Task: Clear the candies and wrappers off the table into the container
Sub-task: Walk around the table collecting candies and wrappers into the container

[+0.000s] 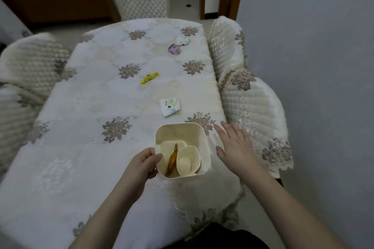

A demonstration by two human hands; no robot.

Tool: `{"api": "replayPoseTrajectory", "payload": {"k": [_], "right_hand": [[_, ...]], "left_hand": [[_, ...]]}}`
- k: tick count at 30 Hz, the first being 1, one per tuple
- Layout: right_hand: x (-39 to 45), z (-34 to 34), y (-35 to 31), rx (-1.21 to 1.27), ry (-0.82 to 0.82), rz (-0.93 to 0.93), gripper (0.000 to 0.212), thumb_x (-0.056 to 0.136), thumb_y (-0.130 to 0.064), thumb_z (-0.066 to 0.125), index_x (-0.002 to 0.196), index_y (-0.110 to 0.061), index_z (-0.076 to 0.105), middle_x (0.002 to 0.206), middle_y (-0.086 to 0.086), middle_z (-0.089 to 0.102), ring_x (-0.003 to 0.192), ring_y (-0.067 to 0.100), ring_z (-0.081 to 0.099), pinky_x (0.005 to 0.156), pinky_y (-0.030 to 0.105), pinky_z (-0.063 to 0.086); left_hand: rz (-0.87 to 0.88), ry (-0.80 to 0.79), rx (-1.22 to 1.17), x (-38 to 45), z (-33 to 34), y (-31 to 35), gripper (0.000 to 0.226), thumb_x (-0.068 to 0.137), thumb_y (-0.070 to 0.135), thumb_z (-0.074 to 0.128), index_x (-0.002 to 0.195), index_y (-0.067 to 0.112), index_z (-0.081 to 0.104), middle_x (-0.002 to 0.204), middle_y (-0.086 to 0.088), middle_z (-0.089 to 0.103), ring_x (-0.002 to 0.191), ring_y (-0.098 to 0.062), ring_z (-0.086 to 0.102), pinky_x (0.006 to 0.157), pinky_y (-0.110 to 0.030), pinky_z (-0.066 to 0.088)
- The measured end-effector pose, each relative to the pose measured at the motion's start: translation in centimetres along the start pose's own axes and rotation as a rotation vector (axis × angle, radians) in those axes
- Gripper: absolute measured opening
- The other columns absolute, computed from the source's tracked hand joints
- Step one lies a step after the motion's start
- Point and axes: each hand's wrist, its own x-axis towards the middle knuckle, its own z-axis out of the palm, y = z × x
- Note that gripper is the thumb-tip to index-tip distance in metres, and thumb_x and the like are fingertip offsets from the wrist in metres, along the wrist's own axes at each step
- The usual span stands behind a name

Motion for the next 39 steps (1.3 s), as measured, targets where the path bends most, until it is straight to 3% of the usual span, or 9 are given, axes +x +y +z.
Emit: {"api": "replayPoseTrajectory", "payload": {"k": [5,10,13,18,26,30,33,36,39], "right_hand": [[5.3,1.4,1.1,0.017,-0.048,-0.18,0.062,0.085,-0.028,0.059,0.143,-0.019,0.04,0.148,0.007,0.044,0.137,0.03,0.037,0.11,0.044,0.029],[9.9,3.4,1.2,0.017,-0.166,-0.342,0.06,0.088,-0.031,0.054,0.144,-0.021,0.035,0.149,0.002,0.038,0.138,0.024,0.031,0.111,0.039,0.024],[11.5,5.4,-0.2,0.007,-0.269,-0.377,0.052,0.089,-0.028,0.053,0.138,-0.017,0.041,0.146,0.009,0.039,0.136,0.029,0.033,0.111,0.044,0.026],[12.8,8.3,-2.4,-0.024,-0.441,-0.413,0.047,0.089,-0.026,0.054,0.134,-0.017,0.043,0.129,0.011,0.048,0.12,0.032,0.045,0.093,0.043,0.041],[13.5,10.2,-2.9,-0.071,-0.396,-0.458,0.027,0.092,-0.019,0.049,0.118,-0.013,0.051,0.116,0.012,0.057,0.104,0.032,0.056,0.081,0.04,0.046],[13.1,8.1,-2.9,0.046,-0.45,-0.422,0.03,0.093,-0.029,0.05,0.119,-0.016,0.054,0.115,0.011,0.058,0.104,0.032,0.058,0.083,0.04,0.049],[12.2,5.3,-3.0,0.141,-0.403,-0.447,0.032,0.092,-0.031,0.053,0.121,-0.02,0.054,0.11,0.007,0.059,0.095,0.028,0.06,0.075,0.037,0.049],[11.0,1.6,-3.6,0.268,-0.36,-0.494,0.032,0.09,-0.034,0.056,0.121,-0.025,0.056,0.105,0.002,0.059,0.092,0.024,0.06,0.075,0.037,0.051],[9.2,-1.7,-4.4,0.332,-0.362,-0.59,0.033,0.088,-0.037,0.059,0.12,-0.031,0.057,0.105,-0.004,0.059,0.089,0.02,0.062,0.077,0.038,0.052]], "left_hand": [[-0.018,0.213,-0.038,-1.3,0.4,-0.8,0.021,0.072,0.039,0.066,0.061,0.025,0.055,0.057,0.007,0.039,0.055,-0.015,0.03,0.056,-0.03,0.027],[-0.044,0.401,-0.08,-2.5,2.1,-1.2,0.02,0.072,0.039,0.065,0.056,0.031,0.056,0.058,0.005,0.04,0.055,-0.015,0.031,0.053,-0.028,0.028],[-0.062,0.508,-0.109,-3.3,3.3,-1.3,0.021,0.074,0.036,0.064,0.057,0.029,0.056,0.057,0.006,0.042,0.054,-0.014,0.033,0.054,-0.029,0.029],[-0.083,0.666,-0.189,-4.6,4.7,-2.6,0.025,0.085,0.019,0.061,0.06,0.022,0.055,0.057,0.005,0.042,0.056,-0.017,0.033,0.057,-0.032,0.029],[-0.086,0.795,-0.218,-7.0,5.0,-4.2,0.017,0.077,0.025,0.064,0.067,0.013,0.055,0.053,0.005,0.044,0.053,-0.015,0.037,0.054,-0.029,0.032],[-0.088,0.851,-0.202,-7.1,4.9,-4.5,0.033,0.074,0.027,0.066,0.076,-0.001,0.049,0.053,0.003,0.041,0.054,-0.017,0.036,0.055,-0.031,0.032],[-0.064,0.844,-0.184,-7.0,4.8,-4.7,0.039,0.081,0.022,0.067,0.087,-0.012,0.049,0.054,0.002,0.043,0.053,-0.015,0.037,0.054,-0.029,0.033],[-0.061,0.825,-0.165,-6.6,4.5,-4.9,0.028,0.089,0.015,0.065,0.087,-0.009,0.052,0.06,-0.003,0.047,0.052,-0.012,0.039,0.055,-0.03,0.033],[-0.071,0.801,-0.17,-6.0,4.6,-4.6,0.029,0.078,0.029,0.068,0.08,0.002,0.057,0.059,-0.001,0.049,0.051,-0.011,0.04,0.055,-0.029,0.034]]}}
